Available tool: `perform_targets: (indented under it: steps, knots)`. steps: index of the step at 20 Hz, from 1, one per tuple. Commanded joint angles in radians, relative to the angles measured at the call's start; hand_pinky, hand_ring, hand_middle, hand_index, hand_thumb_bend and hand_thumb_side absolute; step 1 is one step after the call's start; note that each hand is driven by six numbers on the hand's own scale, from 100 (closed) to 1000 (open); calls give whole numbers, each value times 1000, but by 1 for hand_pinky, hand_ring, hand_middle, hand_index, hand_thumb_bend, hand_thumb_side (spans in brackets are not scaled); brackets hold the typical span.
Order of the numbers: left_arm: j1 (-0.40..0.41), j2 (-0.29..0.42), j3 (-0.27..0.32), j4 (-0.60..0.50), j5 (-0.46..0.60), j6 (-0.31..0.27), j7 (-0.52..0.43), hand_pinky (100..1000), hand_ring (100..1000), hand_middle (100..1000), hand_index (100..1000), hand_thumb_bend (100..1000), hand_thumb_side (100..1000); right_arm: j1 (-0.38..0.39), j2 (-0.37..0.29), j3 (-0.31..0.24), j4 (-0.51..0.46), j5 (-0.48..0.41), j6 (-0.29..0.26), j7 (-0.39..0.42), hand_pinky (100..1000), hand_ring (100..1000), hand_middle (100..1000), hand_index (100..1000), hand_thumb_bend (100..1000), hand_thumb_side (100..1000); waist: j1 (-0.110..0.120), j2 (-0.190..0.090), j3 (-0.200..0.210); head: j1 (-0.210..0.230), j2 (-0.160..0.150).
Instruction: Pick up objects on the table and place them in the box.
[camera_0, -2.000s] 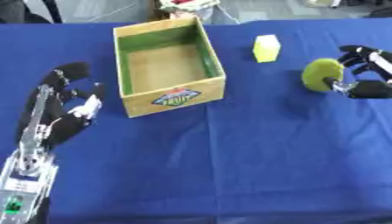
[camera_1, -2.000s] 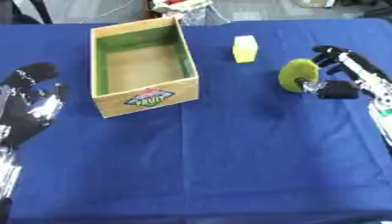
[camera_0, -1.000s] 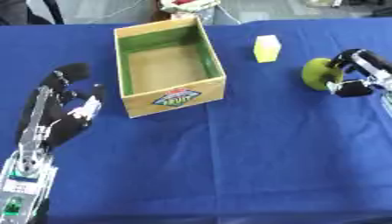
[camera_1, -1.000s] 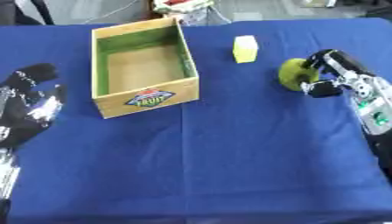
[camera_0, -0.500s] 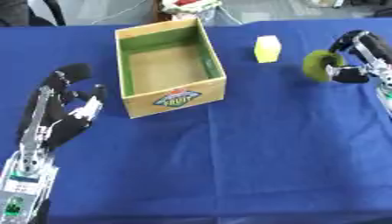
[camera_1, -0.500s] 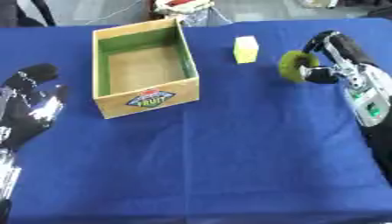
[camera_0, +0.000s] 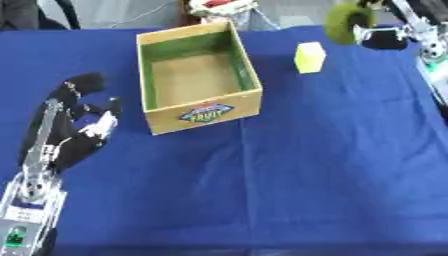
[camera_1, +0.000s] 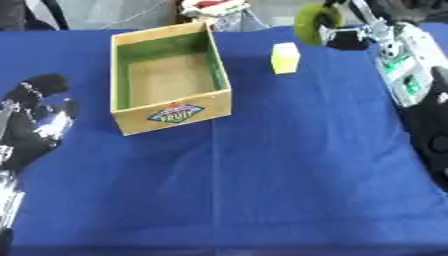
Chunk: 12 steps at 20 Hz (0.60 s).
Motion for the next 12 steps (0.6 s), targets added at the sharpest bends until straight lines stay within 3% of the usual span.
perform_targets:
  steps: [1,6,10,12]
  knots:
    - [-16,18,-6,-14,2,-2,-8,528,808,752,807,344,320,-64,19,5,-5,20,-14,14,703,709,627,444,100,100,-2,-12,10,-14,5]
    - [-29,15,-18,-16,7,-4,-19,528,809,753,807,343,320,-137,105,8,67,71,-44,37,712,714,634,453,100,100,-4,0,47,-45,-5]
    - [-38,11,-27,-17,11,-6,-29,528,809,753,807,343,320,-171,186,2,139,199,-76,35,725,717,645,475,100,100,-5,9,75,-73,-19]
    - [-41,9,-30,-18,13,-6,-33,528,809,753,807,344,321,-174,227,-3,174,273,-94,26,731,723,658,536,100,100,-5,12,86,-83,-26]
